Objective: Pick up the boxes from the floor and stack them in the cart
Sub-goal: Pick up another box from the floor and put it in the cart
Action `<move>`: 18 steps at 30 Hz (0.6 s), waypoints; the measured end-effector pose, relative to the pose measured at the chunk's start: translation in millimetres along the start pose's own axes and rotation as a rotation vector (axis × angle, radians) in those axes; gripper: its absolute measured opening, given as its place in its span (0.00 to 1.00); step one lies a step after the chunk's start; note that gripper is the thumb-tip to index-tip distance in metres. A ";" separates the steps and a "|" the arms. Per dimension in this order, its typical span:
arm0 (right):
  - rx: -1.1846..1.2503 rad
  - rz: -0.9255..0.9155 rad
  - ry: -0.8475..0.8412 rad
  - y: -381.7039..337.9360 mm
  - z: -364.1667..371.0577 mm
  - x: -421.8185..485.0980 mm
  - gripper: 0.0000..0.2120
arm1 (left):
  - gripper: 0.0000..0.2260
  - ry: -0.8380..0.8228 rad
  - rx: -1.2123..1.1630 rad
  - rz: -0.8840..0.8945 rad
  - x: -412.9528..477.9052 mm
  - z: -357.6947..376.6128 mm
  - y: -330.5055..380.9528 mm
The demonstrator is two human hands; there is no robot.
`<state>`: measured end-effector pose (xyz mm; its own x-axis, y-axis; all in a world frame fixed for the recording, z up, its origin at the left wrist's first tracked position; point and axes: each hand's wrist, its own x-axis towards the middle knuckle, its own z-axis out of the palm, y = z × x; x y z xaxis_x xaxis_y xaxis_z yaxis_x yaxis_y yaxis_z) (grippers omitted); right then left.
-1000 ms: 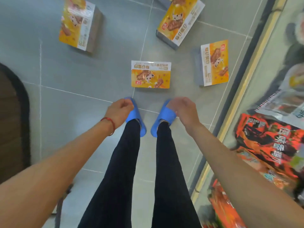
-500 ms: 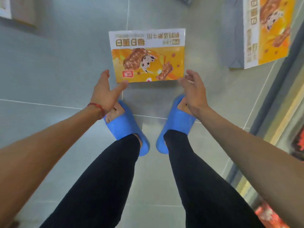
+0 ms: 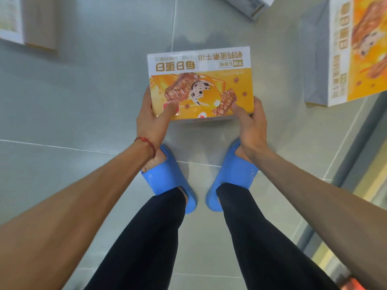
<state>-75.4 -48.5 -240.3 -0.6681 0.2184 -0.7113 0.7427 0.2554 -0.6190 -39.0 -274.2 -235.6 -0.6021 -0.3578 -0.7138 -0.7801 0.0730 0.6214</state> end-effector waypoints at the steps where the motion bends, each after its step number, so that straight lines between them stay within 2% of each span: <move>1: -0.012 0.010 0.002 -9.4 -3.4 -4.7 0.15 | 0.27 -0.011 -0.012 -0.001 -7.3 -3.1 7.1; 8: -0.124 0.117 0.044 -51.2 -7.3 -14.7 0.21 | 0.13 0.045 -0.108 -0.076 -30.5 -11.0 39.5; 10: -0.145 0.094 0.069 -55.8 -1.2 -12.4 0.21 | 0.15 0.069 -0.109 -0.070 -28.0 -8.7 43.3; 13: -0.150 0.025 0.061 -53.9 6.5 -5.8 0.20 | 0.30 0.061 -0.137 -0.062 -16.5 -5.2 46.5; 14: -0.160 0.007 0.056 -53.2 7.8 -3.7 0.18 | 0.32 0.061 -0.140 -0.070 -12.6 -5.5 46.3; 16: -0.162 0.005 0.054 -57.1 8.2 -1.0 0.16 | 0.30 0.055 -0.138 -0.085 -5.9 -6.5 46.0; 18: -0.162 0.027 0.024 -62.4 8.8 -4.0 0.20 | 0.26 0.054 -0.133 -0.101 -6.1 -11.6 44.6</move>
<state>-118.7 -73.7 -201.8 -0.6506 0.2495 -0.7173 0.7443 0.3973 -0.5369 -68.2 -279.5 -199.8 -0.5087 -0.4063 -0.7590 -0.8048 -0.0886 0.5869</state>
